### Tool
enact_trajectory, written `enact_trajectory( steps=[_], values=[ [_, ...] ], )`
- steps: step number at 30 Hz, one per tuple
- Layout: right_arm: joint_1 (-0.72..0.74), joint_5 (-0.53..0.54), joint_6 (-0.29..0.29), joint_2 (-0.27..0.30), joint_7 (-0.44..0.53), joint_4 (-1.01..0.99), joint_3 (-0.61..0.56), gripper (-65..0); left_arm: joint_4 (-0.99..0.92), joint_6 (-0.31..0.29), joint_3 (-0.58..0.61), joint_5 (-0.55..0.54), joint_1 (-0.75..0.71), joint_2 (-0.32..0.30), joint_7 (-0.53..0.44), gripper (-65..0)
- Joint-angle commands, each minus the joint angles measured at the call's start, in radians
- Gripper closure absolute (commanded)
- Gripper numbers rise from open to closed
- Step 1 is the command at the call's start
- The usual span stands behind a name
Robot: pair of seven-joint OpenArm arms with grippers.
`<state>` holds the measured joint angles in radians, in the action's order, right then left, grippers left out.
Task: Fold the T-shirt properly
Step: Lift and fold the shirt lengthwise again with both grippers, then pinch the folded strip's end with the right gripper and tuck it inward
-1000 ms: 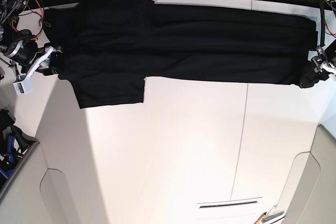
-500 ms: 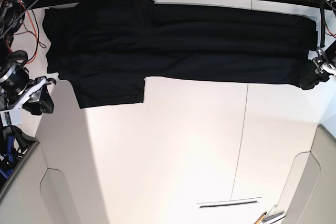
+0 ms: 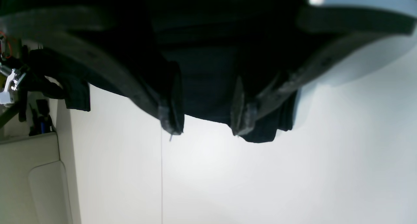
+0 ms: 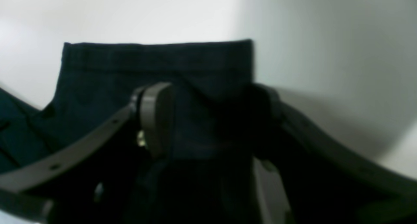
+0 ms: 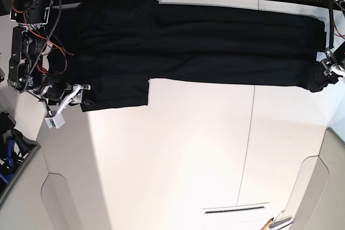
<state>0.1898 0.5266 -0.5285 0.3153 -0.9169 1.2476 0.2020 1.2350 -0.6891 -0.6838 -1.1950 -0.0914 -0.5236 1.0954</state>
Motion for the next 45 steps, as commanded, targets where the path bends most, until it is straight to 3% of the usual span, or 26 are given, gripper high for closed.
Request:
enact_trajectory(
  steps=[1, 3, 5, 6, 10, 13, 23, 30, 40, 45],
  values=[
    [0.017, 0.005, 0.001, 0.005, 0.000, 0.009, -0.005, -33.7, 0.018, -0.009, -0.006, -0.026, 0.008, -0.025, -0.018, -27.1],
    [0.021, 0.005, 0.001, -0.002, 0.000, 0.017, -0.005, -21.2, 0.018, -0.009, -0.006, -0.026, 0.008, -0.025, -0.018, -27.1],
    [0.027, 0.005, 0.001, -0.002, 0.000, 0.035, -0.005, -1.3, 0.018, -0.009, -0.006, -0.024, 0.008, -0.025, -0.018, -27.1],
    [0.032, 0.005, 0.001, -0.002, -0.008, 0.049, -0.005, 0.0, 0.018, -0.009, -0.006, -0.024, 0.008, -0.025, -0.018, -27.1],
    [0.036, 0.036, 0.001, -0.003, -0.121, 0.162, -0.005, 0.0, 0.018, -0.009, -0.006, -0.019, 0.008, -0.025, -0.018, -27.1],
    [-0.006, 0.050, 0.001, -0.021, -0.151, 0.312, -0.005, 0.0, 0.018, -0.009, -0.006, -0.019, 0.007, -0.024, -0.018, -27.1],
    [-0.349, 0.133, -0.022, -0.167, -0.230, 0.792, -0.005, 0.0, 0.018, -0.009, -0.006, -0.019, 0.008, -0.021, -0.018, -27.1],
    [-0.520, 0.156, -0.022, -0.164, -0.236, 0.875, -0.005, 0.0, 0.018, -0.009, -0.006, -0.021, 0.008, -0.022, -0.022, -27.1],
    [-0.592, 0.154, -0.022, -0.163, -0.311, 0.875, -0.005, 0.0, 0.018, -0.009, -0.006, -0.020, 0.008, -0.022, -0.022, -27.1],
    [-0.603, 0.156, -0.022, -0.163, -0.301, 0.875, -0.005, -22.5, 0.018, -0.009, -0.006, -0.021, 0.008, -0.022, -0.030, -27.1]
  ],
)
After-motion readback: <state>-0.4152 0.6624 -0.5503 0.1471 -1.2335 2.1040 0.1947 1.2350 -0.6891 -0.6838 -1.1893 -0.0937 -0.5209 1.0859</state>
